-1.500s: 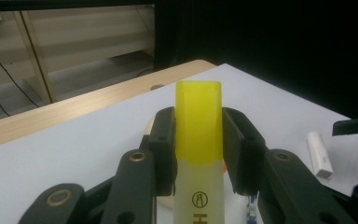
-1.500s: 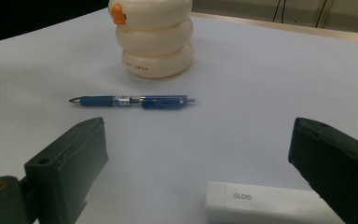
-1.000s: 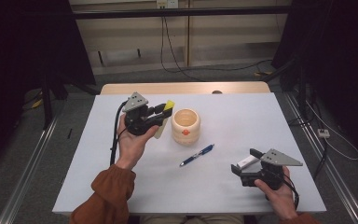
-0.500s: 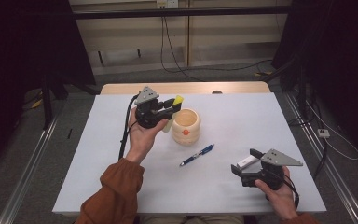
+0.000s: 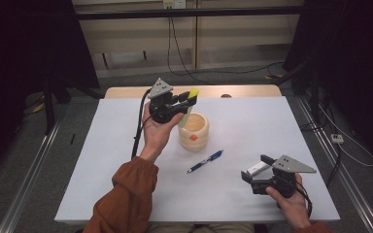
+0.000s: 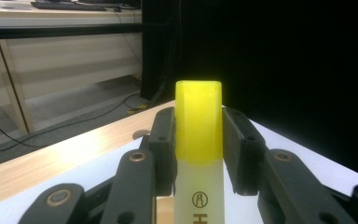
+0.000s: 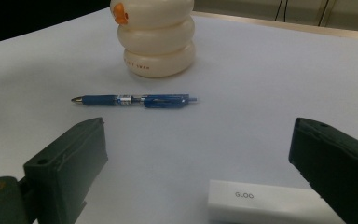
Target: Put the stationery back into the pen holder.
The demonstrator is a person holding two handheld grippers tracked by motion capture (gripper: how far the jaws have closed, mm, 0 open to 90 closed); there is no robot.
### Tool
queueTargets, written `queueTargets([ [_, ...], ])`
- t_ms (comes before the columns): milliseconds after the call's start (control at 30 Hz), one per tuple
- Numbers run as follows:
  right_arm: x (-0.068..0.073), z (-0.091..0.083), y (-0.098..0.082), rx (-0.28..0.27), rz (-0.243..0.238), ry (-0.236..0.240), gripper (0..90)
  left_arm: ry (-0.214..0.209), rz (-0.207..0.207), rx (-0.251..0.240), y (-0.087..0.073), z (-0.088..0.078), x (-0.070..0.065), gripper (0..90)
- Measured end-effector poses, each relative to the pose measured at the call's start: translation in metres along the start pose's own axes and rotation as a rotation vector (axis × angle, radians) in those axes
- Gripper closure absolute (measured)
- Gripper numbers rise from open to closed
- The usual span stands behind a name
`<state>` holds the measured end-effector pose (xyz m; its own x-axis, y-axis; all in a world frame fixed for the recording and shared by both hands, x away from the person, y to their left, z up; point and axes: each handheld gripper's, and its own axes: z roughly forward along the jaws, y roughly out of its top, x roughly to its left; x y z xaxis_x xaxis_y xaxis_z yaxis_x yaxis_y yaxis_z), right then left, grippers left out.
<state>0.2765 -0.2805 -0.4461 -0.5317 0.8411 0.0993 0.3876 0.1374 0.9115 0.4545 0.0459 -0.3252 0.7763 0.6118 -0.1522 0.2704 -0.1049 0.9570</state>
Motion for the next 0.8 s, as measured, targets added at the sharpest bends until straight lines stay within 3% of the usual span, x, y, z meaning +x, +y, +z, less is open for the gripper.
queueTargets([
  [267,-0.001,0.000,0.000,-0.001,0.002,0.002,4.1,-0.002,-0.008,-0.004,0.000,0.019,0.003,67.3],
  [500,0.000,0.000,0.000,-0.004,0.003,0.003,4.1,0.001,0.013,-0.011,-0.003,0.031,0.001,67.2],
  [567,-0.001,-0.001,0.000,-0.005,-0.001,0.004,4.1,-0.016,0.026,0.001,-0.005,0.034,0.002,67.2],
  [633,-0.001,-0.001,-0.001,-0.006,0.001,0.004,4.1,-0.004,0.028,0.013,-0.008,0.036,0.003,67.2],
  [800,0.000,-0.001,-0.001,-0.005,0.000,0.001,4.0,0.006,-0.003,0.026,-0.015,0.041,0.008,67.2],
])
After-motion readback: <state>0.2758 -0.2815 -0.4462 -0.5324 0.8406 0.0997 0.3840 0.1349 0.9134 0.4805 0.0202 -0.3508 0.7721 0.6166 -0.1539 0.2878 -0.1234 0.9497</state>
